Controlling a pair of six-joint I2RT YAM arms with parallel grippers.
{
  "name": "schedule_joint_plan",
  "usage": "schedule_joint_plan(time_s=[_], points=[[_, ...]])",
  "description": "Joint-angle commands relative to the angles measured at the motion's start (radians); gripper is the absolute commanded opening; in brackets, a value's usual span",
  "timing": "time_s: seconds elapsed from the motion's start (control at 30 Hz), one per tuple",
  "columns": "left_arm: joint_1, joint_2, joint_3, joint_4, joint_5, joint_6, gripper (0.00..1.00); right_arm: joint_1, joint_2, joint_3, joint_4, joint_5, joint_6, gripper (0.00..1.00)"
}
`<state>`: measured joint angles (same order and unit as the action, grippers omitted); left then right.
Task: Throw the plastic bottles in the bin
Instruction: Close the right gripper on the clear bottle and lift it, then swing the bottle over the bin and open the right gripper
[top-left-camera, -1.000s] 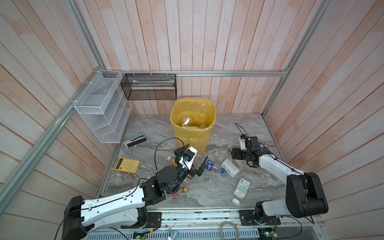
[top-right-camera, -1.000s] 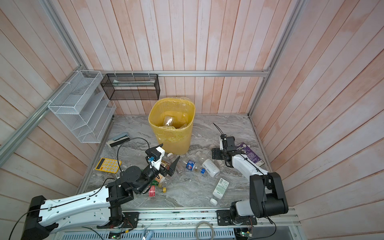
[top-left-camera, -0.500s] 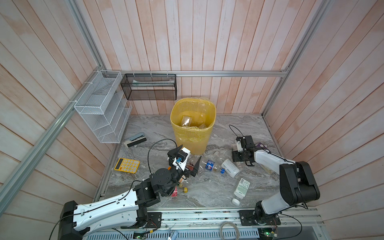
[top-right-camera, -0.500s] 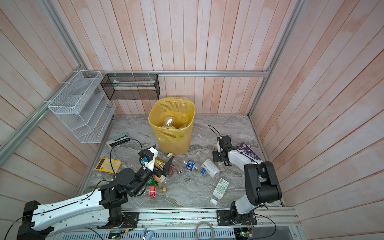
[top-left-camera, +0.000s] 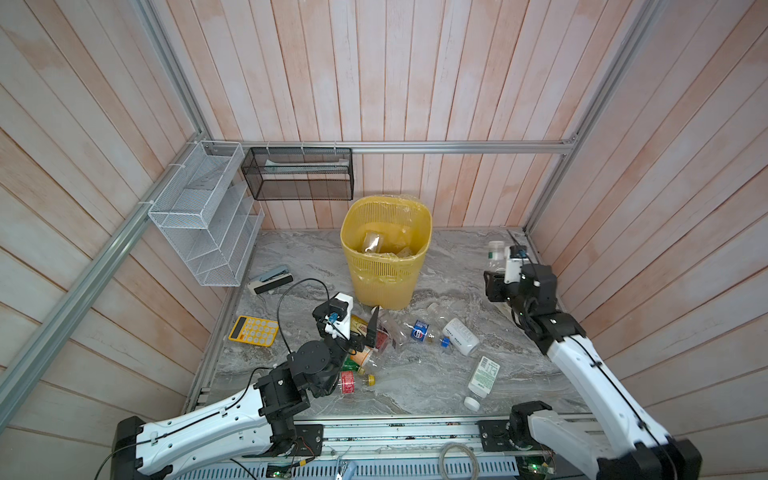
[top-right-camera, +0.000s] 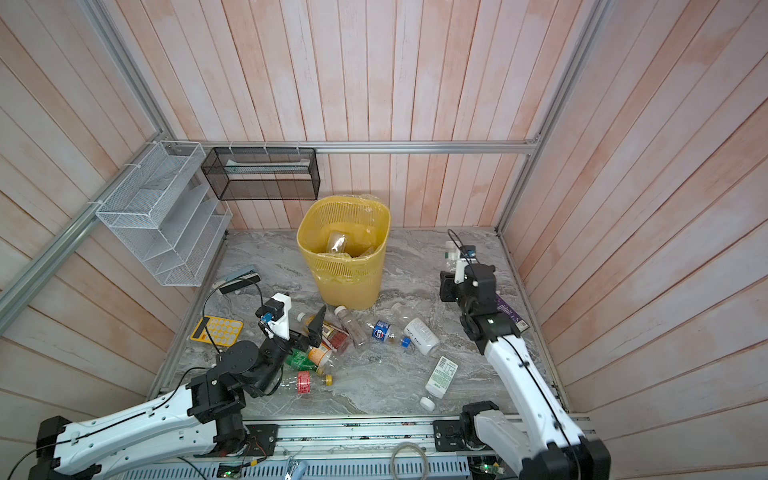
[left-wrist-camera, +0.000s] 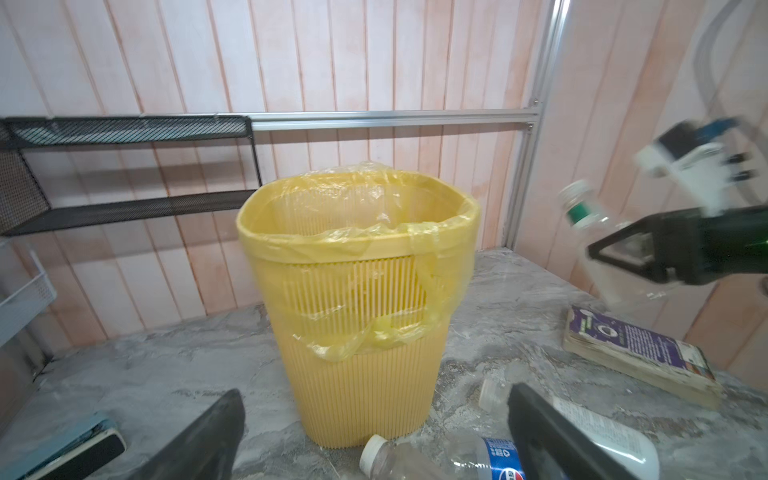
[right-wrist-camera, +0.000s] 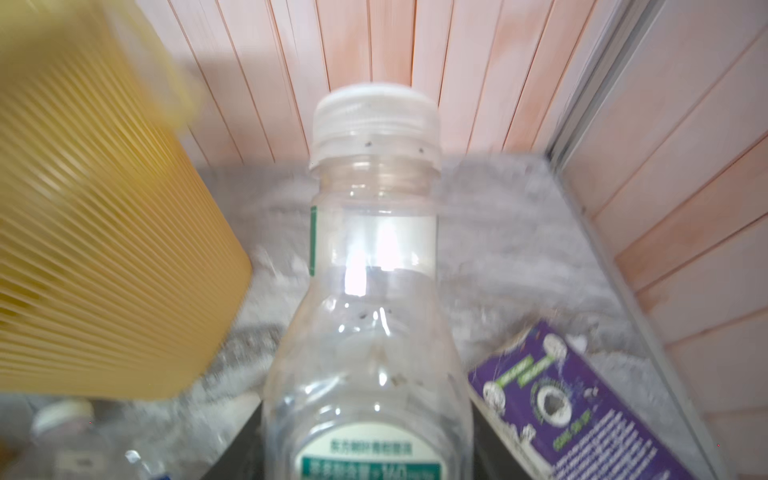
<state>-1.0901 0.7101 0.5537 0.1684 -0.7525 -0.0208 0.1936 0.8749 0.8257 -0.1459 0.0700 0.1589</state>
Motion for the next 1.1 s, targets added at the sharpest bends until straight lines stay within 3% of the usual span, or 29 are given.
schedule_joint_plan(time_s=[0.0,0.13,0.27,0.33,0.4,0.5,0.57,0.6,0.63,0.67,0.83,1.07], points=[[0.081,-0.057,-0.031,-0.121,-0.051,-0.199,1.0,-0.005,-0.166,0.003,0.106,0.0,0.099,0.49],[0.208,-0.1,-0.044,-0.261,0.023,-0.335,1.0,-0.005,-0.209,0.07,0.16,-0.084,0.174,0.49],[0.26,-0.096,-0.045,-0.332,0.081,-0.397,1.0,0.01,-0.044,0.156,0.263,-0.272,0.28,0.46],[0.262,-0.077,-0.04,-0.336,0.104,-0.408,1.0,0.102,0.104,0.244,0.268,-0.293,0.282,0.45],[0.263,-0.051,-0.032,-0.336,0.12,-0.413,1.0,0.263,0.244,0.346,0.242,-0.215,0.203,0.47],[0.264,-0.01,-0.011,-0.341,0.135,-0.42,1.0,0.396,0.467,0.56,0.136,-0.195,0.13,0.54],[0.263,0.011,0.002,-0.346,0.153,-0.42,1.0,0.423,0.572,0.68,0.048,-0.202,0.1,0.7],[0.263,0.02,0.008,-0.349,0.161,-0.42,1.0,0.429,0.595,0.716,0.005,-0.165,0.097,0.85],[0.263,0.024,0.015,-0.355,0.166,-0.418,1.0,0.429,0.59,0.715,-0.007,-0.117,0.096,0.98],[0.263,0.025,0.017,-0.36,0.17,-0.419,1.0,0.43,0.575,0.696,0.001,-0.068,0.094,1.0],[0.263,-0.005,0.001,-0.313,0.23,-0.378,1.0,0.421,0.426,0.585,-0.004,0.066,0.062,1.0],[0.256,0.013,0.002,-0.286,0.276,-0.336,1.0,0.377,0.215,0.332,-0.06,0.151,0.107,0.99]])
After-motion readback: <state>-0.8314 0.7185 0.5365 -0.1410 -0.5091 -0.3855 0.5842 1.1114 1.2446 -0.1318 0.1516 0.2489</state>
